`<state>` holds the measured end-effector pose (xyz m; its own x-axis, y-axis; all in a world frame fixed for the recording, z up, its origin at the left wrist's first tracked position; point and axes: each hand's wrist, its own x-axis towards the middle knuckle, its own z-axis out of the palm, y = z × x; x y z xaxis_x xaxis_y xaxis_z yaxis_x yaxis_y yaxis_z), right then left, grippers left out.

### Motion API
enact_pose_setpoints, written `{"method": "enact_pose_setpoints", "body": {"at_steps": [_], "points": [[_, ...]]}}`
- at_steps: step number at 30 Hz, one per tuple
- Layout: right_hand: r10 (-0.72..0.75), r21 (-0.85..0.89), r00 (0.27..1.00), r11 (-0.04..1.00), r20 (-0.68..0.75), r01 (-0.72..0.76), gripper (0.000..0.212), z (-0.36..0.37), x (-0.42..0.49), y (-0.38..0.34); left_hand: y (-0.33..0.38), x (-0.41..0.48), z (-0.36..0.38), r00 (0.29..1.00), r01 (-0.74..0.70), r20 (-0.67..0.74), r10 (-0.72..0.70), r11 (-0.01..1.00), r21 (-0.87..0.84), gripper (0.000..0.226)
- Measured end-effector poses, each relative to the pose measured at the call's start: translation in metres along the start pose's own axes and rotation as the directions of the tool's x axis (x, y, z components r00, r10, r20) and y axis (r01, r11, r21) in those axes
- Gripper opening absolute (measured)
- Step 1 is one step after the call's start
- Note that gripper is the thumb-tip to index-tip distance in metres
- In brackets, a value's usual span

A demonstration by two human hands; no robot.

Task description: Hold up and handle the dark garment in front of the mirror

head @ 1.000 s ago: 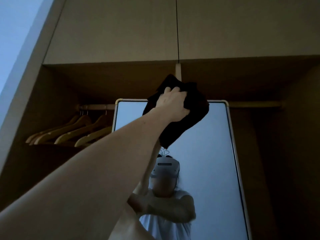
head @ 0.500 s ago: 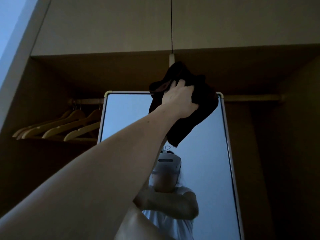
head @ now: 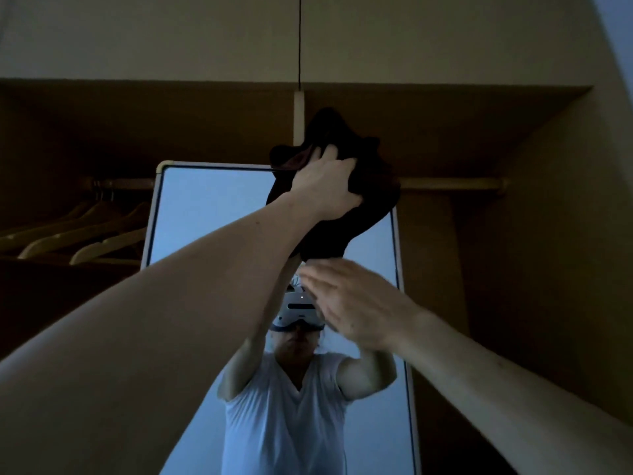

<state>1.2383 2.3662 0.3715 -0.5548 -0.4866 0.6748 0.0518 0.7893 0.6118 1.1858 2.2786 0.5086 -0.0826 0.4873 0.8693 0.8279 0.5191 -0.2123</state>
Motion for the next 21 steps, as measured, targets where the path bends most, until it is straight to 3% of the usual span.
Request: {"method": "enact_pose_setpoints", "body": {"at_steps": [5,10,15,17,19,21], "points": [[0.084,-0.071,0.996,0.994,0.012,-0.083,0.039,-0.036,-0.010,0.030,0.009,-0.004,0.004,1.000,0.022,-0.016,-0.021,0.998,0.053,0.063],[0.142,-0.037,0.990,0.989,0.028,-0.141,0.034,-0.036,-0.026,0.034,0.024,-0.001,0.009,1.000,-0.020,0.017,0.019,0.998,0.056,0.063],[0.285,0.048,0.958,0.957,0.035,-0.286,0.031,-0.033,-0.037,0.037,0.041,0.005,0.017,0.997,-0.045,0.065,0.043,0.999,0.027,0.063],[0.431,0.170,0.902,0.891,-0.019,-0.422,0.026,-0.039,-0.039,0.039,0.040,0.004,0.019,0.997,-0.038,0.066,0.037,0.999,0.017,0.063],[0.605,0.332,0.788,0.772,-0.118,-0.543,0.022,-0.049,-0.041,0.045,0.040,-0.001,0.023,0.998,-0.033,0.057,0.032,0.999,0.004,0.061],[0.666,0.371,0.709,0.734,-0.232,-0.569,0.025,-0.060,-0.043,0.053,0.043,-0.008,0.028,0.999,-0.033,0.041,0.033,0.999,0.003,0.060]]}}
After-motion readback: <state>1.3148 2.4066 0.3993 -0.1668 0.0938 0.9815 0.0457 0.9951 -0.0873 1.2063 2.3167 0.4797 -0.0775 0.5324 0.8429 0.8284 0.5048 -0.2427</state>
